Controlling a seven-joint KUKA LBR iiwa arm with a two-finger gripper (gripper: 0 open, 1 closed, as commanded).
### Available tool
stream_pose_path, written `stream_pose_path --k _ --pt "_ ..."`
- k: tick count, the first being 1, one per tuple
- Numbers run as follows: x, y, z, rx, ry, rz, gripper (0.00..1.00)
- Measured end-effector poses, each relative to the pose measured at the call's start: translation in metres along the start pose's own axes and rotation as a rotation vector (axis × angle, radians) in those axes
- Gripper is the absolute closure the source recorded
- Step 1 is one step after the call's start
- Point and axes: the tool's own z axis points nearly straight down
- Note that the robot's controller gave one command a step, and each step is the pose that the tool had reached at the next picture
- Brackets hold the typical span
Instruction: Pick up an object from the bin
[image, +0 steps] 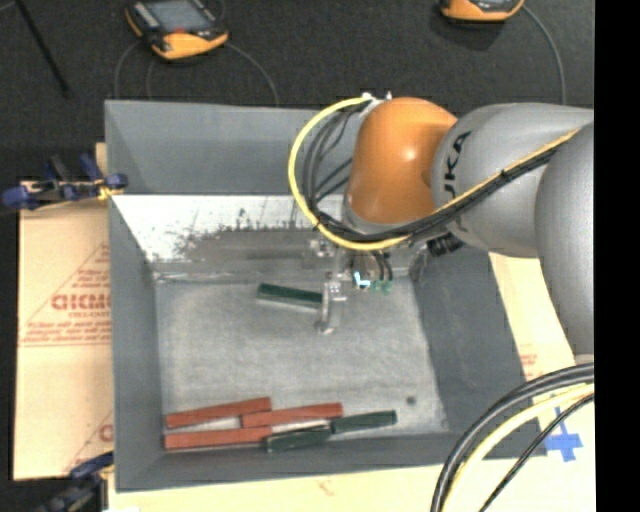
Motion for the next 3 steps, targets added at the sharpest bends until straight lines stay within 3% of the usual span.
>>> stream_pose_path --k 1,2,3 --pt "-0.002 0.000 -0.005 -0.001 -0.008 0.001 0.00" --pt "-0.005 0.014 0.043 -0.002 -0.011 0.126 0.00" --pt "-0.002 0.021 0.058 -0.001 -0.002 0.208 0.00"
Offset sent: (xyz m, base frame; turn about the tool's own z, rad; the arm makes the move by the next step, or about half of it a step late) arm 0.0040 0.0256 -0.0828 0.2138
